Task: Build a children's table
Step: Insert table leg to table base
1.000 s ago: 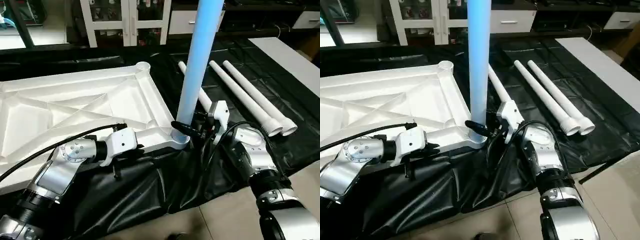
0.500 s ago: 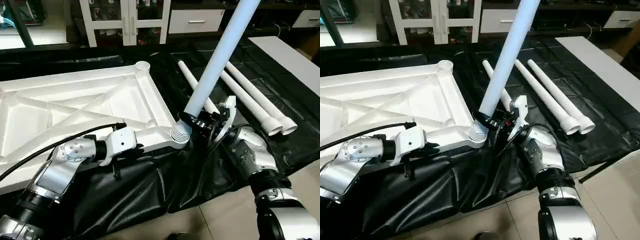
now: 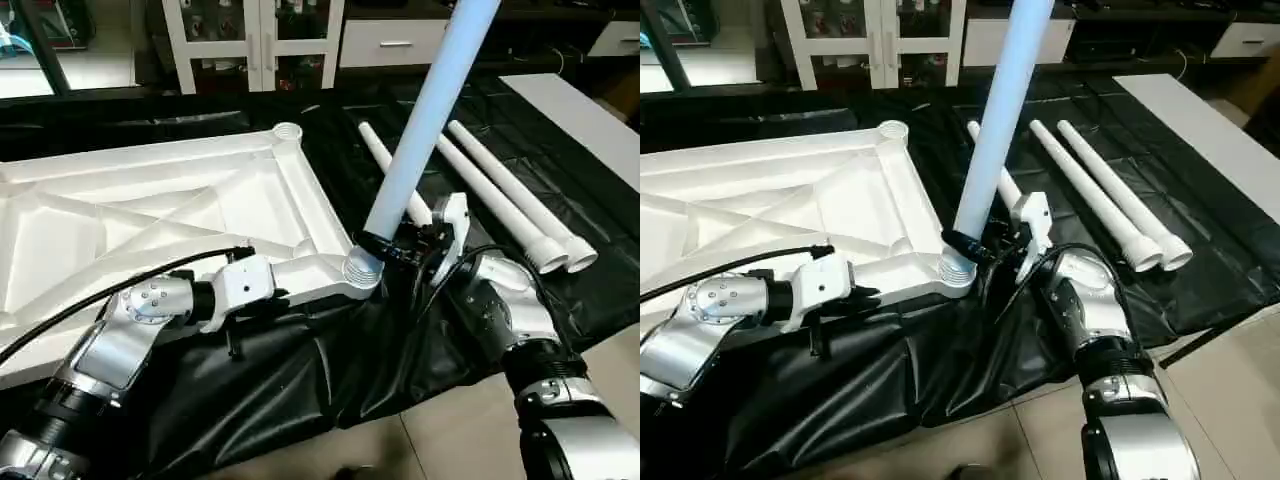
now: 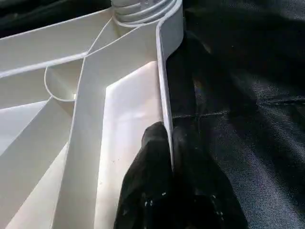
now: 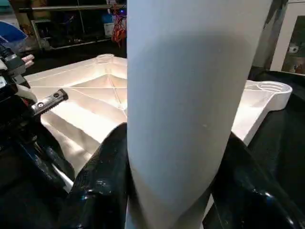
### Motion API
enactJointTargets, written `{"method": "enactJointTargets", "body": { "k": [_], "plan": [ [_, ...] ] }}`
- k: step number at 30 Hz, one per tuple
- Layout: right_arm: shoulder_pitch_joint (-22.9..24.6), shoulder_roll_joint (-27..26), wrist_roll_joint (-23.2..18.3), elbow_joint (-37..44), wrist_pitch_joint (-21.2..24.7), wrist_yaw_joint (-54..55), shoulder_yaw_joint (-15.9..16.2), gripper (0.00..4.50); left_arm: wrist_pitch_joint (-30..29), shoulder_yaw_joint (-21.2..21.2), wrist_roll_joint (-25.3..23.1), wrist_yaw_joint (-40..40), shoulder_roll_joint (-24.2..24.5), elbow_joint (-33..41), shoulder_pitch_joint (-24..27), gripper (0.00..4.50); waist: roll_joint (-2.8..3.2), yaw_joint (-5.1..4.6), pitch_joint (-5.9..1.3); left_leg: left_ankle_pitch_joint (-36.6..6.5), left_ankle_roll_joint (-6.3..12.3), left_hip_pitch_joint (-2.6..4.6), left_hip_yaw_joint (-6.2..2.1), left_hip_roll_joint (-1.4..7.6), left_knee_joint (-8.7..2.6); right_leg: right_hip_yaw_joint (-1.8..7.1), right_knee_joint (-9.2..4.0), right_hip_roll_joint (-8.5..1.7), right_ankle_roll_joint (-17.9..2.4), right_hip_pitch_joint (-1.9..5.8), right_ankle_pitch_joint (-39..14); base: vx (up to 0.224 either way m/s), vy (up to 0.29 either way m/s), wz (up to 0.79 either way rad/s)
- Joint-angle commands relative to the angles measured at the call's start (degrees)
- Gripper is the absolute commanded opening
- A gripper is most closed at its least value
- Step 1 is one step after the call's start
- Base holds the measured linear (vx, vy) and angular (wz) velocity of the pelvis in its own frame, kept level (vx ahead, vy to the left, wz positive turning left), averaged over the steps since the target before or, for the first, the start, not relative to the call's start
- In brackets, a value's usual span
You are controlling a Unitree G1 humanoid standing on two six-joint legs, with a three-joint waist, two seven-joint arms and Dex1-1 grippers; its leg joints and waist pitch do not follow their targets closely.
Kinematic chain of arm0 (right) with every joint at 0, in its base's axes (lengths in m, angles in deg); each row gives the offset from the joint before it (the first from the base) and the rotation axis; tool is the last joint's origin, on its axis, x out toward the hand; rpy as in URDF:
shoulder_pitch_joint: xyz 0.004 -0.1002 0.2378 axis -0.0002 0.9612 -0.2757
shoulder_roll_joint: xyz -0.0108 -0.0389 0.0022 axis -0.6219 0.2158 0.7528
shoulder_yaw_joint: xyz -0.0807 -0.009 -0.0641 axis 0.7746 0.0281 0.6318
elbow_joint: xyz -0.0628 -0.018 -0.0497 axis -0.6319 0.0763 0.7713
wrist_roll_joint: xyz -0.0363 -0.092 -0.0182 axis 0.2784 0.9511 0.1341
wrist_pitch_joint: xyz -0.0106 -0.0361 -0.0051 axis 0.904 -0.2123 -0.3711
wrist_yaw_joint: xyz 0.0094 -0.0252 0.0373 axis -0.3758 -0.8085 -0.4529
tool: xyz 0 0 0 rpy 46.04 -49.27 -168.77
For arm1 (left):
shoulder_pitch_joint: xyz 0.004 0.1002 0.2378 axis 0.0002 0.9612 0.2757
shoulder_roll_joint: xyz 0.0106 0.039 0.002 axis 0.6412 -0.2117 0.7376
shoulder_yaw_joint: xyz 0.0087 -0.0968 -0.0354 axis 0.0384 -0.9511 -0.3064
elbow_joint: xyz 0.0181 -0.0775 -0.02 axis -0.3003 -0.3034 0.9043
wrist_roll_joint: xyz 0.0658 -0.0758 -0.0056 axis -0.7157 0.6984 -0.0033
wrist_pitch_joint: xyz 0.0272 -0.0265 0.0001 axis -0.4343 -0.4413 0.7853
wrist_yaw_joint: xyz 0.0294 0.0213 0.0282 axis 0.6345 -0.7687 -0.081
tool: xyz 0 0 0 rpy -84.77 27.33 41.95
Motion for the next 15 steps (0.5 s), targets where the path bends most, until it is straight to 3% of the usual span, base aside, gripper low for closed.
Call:
{"method": "enactJointTargets", "body": {
  "k": [1, 7, 15],
  "plan": [
    [7.1, -0.04, 10.05, -6.64, 2.66, -0.52, 8.65, 1.84, 0.58, 1.95, -0.64, 0.51, -0.63, 0.29, 0.22, 0.0, 0.87, -0.05, -0.52, -21.46, 0.21, 0.28, -0.91, 1.94, -4.36, 1.61, -5.21, -2.74, -10.71, 0.07, -17.92, 0.0, 0.0, 0.0],
    [7.62, 0.16, 10.7, -6.47, -0.76, -0.86, 9.6, 1.84, 0.49, 1.96, -0.62, 0.54, -0.7, 0.23, 0.12, 0.0, 0.89, 0.02, -0.54, -21.37, 0.24, 0.3, -0.86, 1.96, -4.34, 1.63, -5.21, -2.76, -10.74, 0.04, -17.45, 0.0, 0.0, 0.0],
    [7.57, -0.36, 10.15, -6.56, -0.39, -0.6, 9.12, 1.84, 0.4, 1.95, -0.62, 0.56, -0.69, 0.35, 0.23, 0.0, 0.88, 0.04, -0.56, -20.26, 0.66, 0.18, -0.78, 1.93, -4.34, 1.61, -5.09, -2.71, -11.27, 0.27, -15.98, 0.0, 0.0, 0.0]
  ]
}}
